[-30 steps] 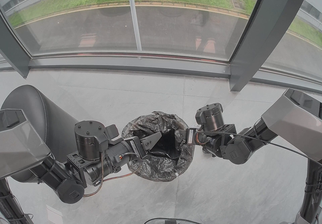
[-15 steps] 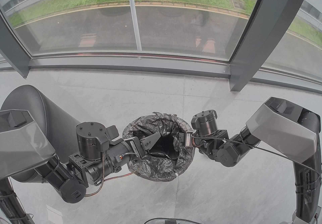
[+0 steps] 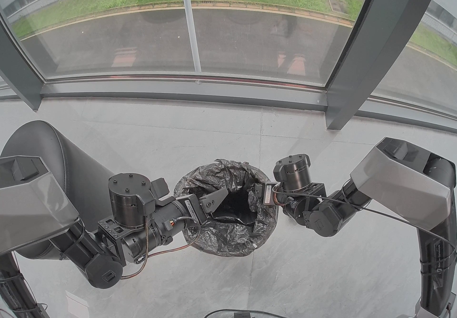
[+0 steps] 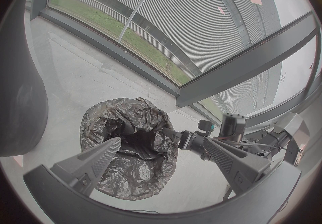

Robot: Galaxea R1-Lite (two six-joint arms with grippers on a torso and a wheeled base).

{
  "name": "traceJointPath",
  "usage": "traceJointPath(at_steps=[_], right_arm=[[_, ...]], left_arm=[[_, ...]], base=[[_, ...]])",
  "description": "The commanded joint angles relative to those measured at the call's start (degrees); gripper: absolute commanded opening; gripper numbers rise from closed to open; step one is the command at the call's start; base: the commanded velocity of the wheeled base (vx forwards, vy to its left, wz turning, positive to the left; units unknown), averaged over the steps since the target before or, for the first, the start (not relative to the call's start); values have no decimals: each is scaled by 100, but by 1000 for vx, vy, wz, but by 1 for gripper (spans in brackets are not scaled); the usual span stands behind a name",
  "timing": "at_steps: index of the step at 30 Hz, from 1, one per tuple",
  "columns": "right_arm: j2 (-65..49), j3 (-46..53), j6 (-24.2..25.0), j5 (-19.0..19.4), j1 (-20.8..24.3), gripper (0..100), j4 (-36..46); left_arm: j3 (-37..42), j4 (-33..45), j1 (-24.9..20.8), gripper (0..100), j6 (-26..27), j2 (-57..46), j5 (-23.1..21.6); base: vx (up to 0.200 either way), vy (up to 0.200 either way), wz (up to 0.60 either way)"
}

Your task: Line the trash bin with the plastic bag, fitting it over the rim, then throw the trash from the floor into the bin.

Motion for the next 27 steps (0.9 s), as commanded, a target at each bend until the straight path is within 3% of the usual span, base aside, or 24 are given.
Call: traceJointPath(at_steps=[1,14,18,21,27], right_arm=[[-572,263,14,8,41,100,-131],[-1311,826,384,96,181,100,-139],[-1346,923,559,123,164,100,-333],[-1372,1072,551,131,138,100,-632],[-1434,1195,515,404,102,100,-939]], left_arm=[[-38,-2,-31,100,-73,-25,-8],[-539,69,5,100,-767,247,-615],[-969,33,5,100,-653,818,-562],[-1286,25,22,100,-266,1284,-544],[-1910,77,163,100,103,1794,-254]], base=[[0,0,0],[0,0,0],[0,0,0],[0,0,0],[0,0,0]])
